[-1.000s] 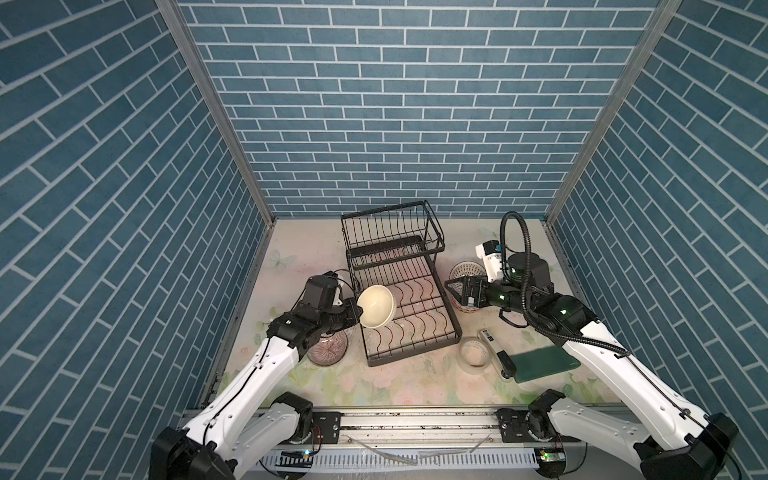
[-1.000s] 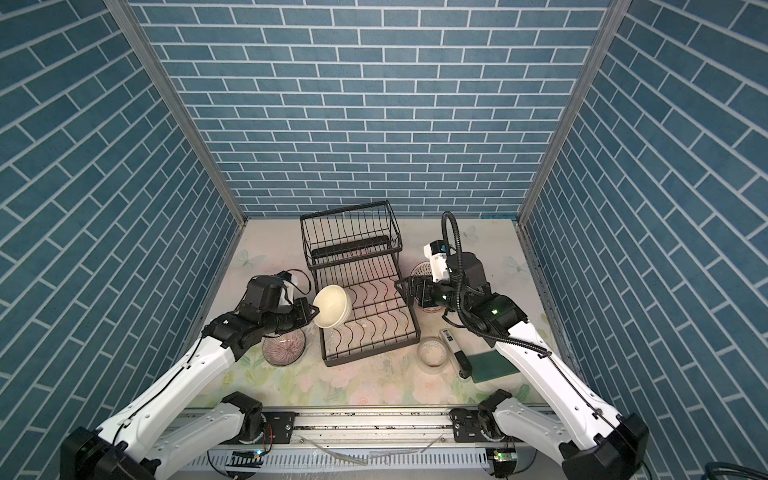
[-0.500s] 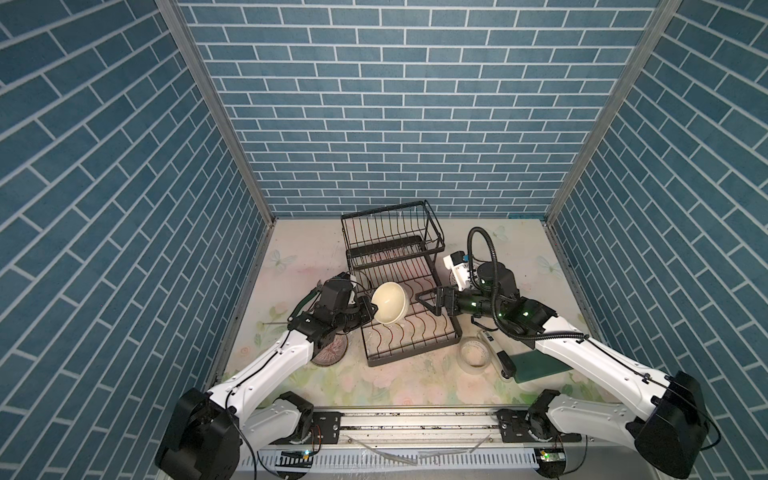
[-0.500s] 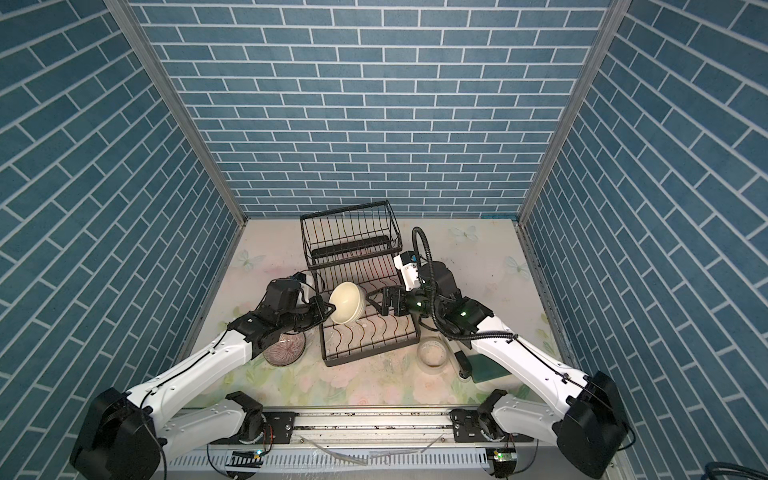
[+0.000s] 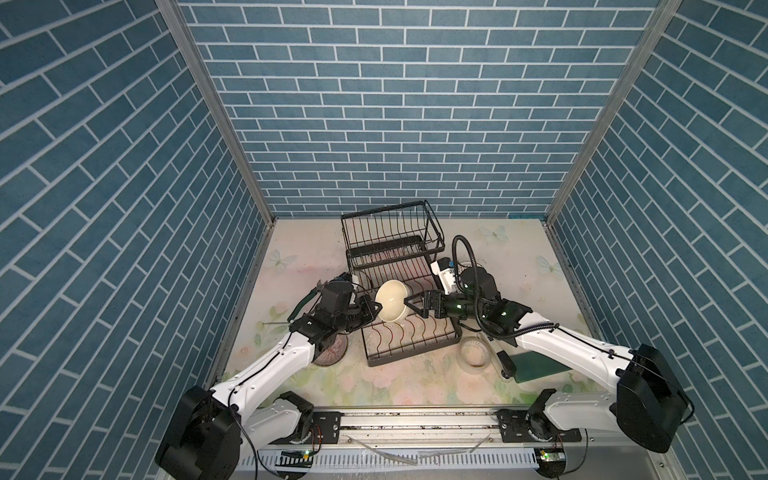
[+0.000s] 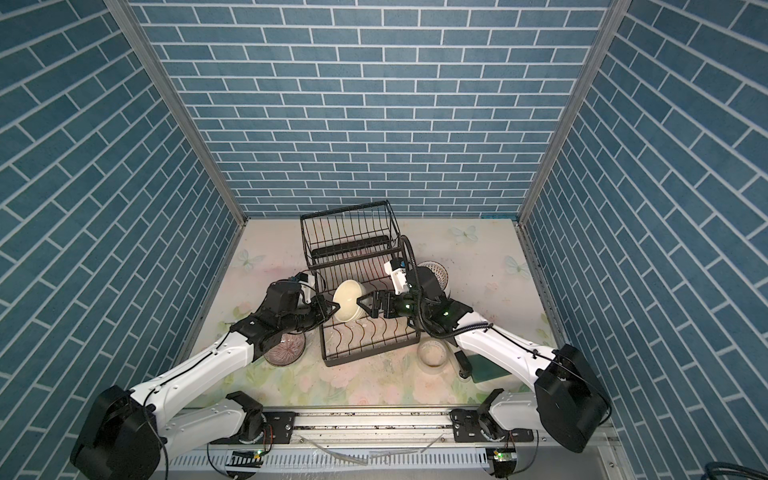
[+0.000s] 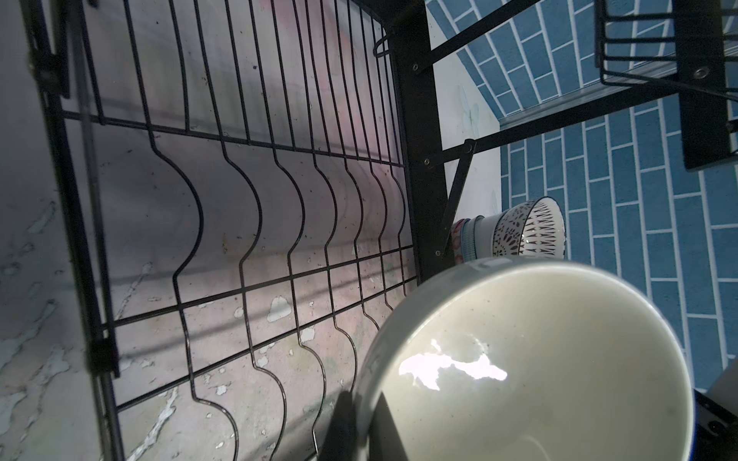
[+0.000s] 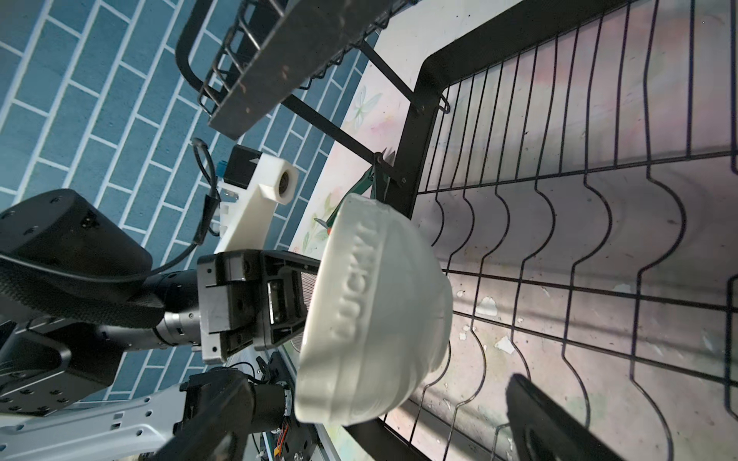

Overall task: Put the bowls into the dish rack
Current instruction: 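Grasp the cream bowl rim with the right gripper beside the left gripper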

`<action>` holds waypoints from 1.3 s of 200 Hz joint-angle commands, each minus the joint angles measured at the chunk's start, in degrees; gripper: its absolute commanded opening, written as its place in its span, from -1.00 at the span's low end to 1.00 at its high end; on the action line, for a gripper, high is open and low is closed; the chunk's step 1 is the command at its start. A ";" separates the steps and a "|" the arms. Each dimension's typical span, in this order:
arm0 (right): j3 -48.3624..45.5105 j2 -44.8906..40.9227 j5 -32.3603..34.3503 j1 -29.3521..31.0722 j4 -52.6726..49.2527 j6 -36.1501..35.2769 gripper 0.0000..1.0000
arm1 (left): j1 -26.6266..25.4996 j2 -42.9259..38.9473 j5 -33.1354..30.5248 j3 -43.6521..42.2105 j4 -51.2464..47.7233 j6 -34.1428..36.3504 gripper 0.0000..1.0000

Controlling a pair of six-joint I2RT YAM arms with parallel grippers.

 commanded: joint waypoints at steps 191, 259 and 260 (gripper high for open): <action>20.44 12.56 30.09 11.34 -32.32 -10.38 0.48 | -7.77 3.57 -16.74 8.14 -14.64 8.01 -1.00; 29.73 21.55 43.44 16.40 -43.00 -11.12 -0.17 | -9.55 3.99 -20.99 9.64 -18.19 9.29 -1.00; 29.81 21.59 43.58 16.38 -43.03 -11.10 -0.18 | -9.56 4.01 -21.08 9.67 -18.20 9.32 -1.00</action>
